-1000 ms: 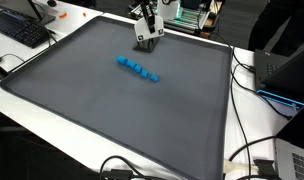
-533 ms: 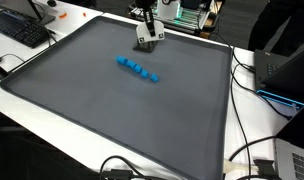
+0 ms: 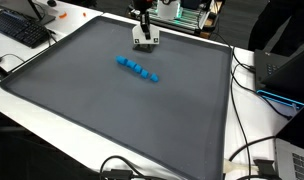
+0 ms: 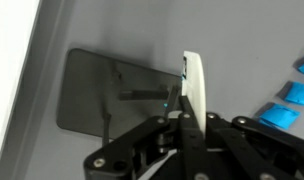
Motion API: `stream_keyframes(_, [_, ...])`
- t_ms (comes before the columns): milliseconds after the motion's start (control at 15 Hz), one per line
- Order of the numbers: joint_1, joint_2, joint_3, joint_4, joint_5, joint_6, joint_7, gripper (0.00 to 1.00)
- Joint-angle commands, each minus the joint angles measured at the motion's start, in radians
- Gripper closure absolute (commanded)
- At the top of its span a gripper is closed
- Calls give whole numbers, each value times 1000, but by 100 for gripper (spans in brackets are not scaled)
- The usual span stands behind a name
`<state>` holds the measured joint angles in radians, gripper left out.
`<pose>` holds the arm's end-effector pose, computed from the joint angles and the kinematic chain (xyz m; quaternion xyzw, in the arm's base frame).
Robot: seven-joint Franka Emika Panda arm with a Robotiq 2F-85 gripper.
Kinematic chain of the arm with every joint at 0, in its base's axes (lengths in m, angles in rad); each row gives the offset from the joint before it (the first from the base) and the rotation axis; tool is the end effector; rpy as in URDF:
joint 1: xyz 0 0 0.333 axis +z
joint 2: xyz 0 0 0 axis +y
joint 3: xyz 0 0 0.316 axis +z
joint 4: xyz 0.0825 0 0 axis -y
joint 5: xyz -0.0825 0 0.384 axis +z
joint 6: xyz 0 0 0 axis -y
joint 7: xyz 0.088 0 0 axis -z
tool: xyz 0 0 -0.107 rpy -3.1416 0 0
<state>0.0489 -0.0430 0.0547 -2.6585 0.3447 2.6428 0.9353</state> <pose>0.4212 0.0347 0.2563 -0.8408 0.5347 0.0294 0.0787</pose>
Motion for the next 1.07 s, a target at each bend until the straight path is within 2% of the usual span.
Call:
stream_keyframes(0, [-3,-3,0,-32,24,49,43,99])
stream_keyframes(533, [-2,25,-5,-38,103,93,42,99])
stream_keyframes(1000, [-5,62,-8,-33,108,122,52,99])
